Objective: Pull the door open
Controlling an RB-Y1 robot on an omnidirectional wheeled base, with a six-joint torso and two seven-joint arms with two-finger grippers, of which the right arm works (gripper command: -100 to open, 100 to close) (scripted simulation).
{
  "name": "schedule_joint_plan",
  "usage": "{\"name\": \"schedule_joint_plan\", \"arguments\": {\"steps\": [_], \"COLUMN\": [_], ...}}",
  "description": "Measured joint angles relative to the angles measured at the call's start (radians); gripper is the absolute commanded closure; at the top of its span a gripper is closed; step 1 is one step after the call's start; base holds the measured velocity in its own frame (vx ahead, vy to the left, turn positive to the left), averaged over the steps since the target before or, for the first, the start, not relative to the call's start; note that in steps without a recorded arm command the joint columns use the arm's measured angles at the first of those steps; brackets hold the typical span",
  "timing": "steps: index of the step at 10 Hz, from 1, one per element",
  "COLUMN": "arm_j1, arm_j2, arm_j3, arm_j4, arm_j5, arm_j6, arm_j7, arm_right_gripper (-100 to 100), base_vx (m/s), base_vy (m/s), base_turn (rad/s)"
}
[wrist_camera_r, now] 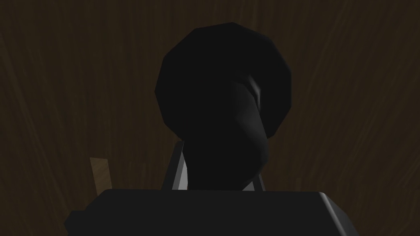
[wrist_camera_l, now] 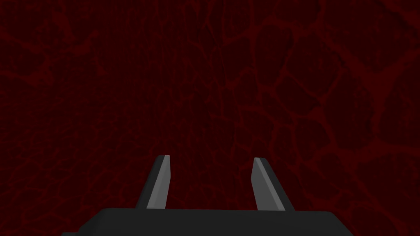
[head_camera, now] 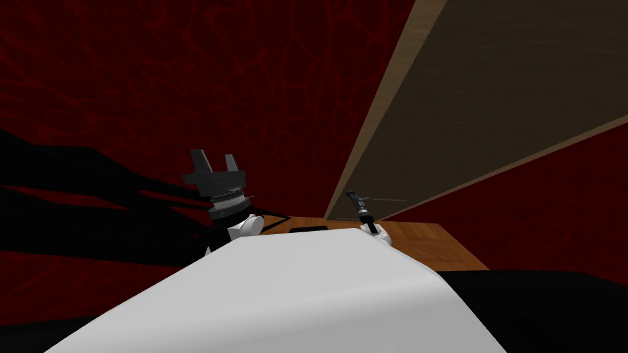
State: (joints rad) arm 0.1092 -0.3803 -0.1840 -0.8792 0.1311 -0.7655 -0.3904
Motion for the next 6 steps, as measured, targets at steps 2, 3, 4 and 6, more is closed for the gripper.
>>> {"name": "schedule_joint_plan", "arguments": {"steps": [2,3,4,6], "arm_j1": [0.0,0.001,0.001,0.016], "arm_j2": [0.001,0.001,0.001,-0.011], "arm_j3": [0.001,0.001,0.001,0.004], "arm_j4": [0.0,0.0,0.0,-0.003], "arm_j5": [0.001,0.001,0.001,0.006], "arm_j6": [0.001,0.001,0.001,-0.02], "arm_j7": [0.0,0.0,0.0,-0.016], "arm_right_gripper": [100,100,100,100], "base_vx": [-0.004,0.0,-0.112,-0.176], "base_vy": [-0.001,0.0,-0.064,-0.056], "base_turn": [0.001,0.0,0.164,0.131]}}
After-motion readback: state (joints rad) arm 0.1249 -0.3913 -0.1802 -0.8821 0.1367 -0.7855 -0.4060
